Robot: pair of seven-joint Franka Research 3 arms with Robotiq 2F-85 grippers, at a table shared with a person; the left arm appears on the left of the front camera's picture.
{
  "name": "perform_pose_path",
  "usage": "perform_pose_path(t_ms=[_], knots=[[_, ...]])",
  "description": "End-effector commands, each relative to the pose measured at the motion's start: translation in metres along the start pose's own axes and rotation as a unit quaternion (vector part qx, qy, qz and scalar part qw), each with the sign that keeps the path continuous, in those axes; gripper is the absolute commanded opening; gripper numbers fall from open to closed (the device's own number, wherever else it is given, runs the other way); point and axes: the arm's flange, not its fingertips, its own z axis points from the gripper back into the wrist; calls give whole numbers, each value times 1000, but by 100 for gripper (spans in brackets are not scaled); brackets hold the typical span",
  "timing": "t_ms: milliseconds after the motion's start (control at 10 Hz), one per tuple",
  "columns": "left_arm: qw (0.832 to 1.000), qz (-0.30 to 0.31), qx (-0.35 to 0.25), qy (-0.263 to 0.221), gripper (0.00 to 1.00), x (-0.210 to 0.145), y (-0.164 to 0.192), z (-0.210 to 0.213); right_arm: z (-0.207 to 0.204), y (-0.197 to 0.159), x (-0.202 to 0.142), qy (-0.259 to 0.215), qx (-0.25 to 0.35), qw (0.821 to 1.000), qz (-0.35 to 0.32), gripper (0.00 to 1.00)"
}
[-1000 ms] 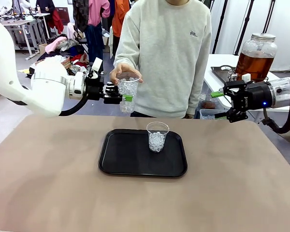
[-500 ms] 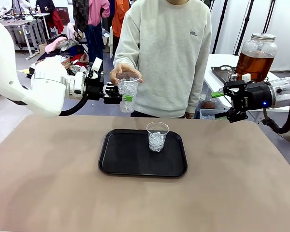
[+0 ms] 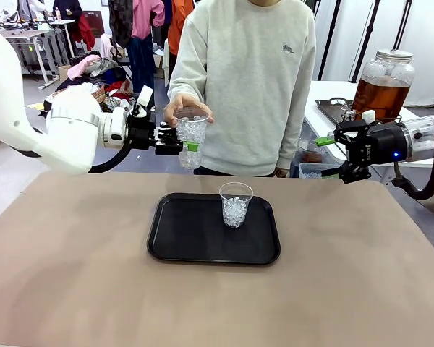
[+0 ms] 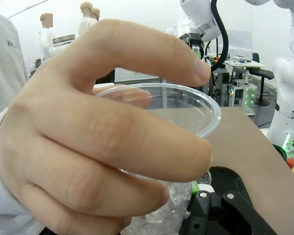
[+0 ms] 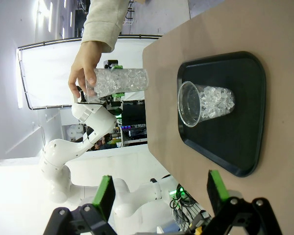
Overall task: Pour the drink into the iced cup.
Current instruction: Open the gripper to release the iced cup you were holding.
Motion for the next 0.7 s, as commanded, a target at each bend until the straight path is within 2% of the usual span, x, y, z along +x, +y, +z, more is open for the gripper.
perform_pose_path(t_ms=[0,100,600], knots=[[1000,-2,4,-1,88,1,0,1,0,1,0,0,1,1000,2,100],[1000,-1,4,-2,100,1,1,2,0,1,0,0,1,1000,2,100],[1000,9,-1,-27,100,-2,-28,35,0,1,0,0,1,1000,2,100]])
